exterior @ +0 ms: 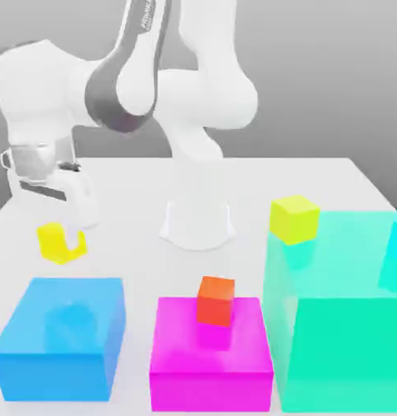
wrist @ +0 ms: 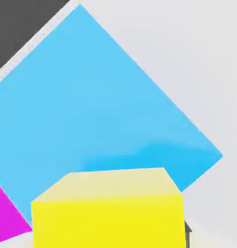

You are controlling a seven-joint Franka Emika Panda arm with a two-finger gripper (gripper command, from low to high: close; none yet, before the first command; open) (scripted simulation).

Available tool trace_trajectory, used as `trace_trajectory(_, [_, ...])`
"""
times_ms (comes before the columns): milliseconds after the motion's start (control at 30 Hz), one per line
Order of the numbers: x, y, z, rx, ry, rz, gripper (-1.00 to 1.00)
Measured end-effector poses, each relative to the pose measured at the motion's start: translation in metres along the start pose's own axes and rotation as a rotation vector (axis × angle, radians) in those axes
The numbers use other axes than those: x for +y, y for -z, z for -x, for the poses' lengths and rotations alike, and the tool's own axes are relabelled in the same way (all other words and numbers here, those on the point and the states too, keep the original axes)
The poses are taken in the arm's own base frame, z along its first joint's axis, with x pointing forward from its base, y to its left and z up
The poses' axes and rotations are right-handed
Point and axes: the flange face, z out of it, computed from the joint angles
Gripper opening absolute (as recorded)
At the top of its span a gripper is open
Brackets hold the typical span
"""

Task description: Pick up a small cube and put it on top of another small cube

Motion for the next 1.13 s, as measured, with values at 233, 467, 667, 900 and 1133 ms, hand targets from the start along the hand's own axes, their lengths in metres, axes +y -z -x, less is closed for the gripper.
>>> trace_trajectory(233, [-0.029,0.026,0.065,-0.016,-0.227,-0.014,-1.00])
trace_trajectory(467, [-0.046,0.034,0.135,-0.016,-0.445,0.008,-1.00])
trace_trajectory(667, [-0.048,0.021,0.195,0.028,-0.621,0.057,-1.00])
trace_trajectory(900, [-0.040,-0.030,0.228,0.141,-0.707,0.111,-1.00])
trace_trajectory(1133, [-0.033,-0.066,0.225,0.145,-0.709,0.112,1.00])
